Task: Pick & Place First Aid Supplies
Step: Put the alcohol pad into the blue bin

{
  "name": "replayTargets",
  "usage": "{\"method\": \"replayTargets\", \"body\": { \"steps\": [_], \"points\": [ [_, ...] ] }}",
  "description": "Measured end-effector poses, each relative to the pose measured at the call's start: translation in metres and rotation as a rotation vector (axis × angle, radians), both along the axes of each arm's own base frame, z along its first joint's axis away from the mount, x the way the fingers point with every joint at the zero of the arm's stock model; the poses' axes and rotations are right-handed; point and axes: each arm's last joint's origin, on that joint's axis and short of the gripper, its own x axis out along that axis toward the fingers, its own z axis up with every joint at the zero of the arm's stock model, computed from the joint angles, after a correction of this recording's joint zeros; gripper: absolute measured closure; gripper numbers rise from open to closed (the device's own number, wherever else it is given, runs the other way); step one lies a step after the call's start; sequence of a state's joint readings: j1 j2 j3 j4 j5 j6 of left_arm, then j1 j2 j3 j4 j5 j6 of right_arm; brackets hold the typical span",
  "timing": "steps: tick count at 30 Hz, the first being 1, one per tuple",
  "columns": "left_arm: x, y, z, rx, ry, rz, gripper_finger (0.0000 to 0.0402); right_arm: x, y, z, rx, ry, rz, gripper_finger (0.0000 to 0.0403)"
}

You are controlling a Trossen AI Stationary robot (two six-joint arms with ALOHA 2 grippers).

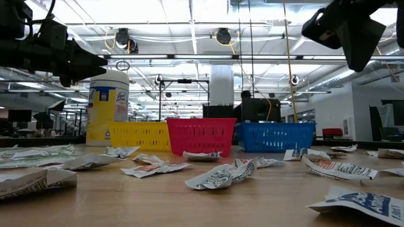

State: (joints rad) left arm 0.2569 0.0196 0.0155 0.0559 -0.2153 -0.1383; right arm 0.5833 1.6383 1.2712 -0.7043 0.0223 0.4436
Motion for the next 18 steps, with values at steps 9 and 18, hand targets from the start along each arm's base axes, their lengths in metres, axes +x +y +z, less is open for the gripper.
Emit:
{"method": "replayTargets", "body": {
  "steps": [9, 18],
  "points": [
    [0.000, 0.000, 0.000, 0.000, 0.000, 0.000, 0.0192, 0.010, 0.012, 0.007, -0.093, 0.060, 0.128, 0.0222],
    [0.000, 0.000, 0.000, 0.001, -0.001, 0.000, 0.0192, 0.013, 0.018, 0.002, -0.119, 0.086, 0.162, 0.0222]
  ]
}}
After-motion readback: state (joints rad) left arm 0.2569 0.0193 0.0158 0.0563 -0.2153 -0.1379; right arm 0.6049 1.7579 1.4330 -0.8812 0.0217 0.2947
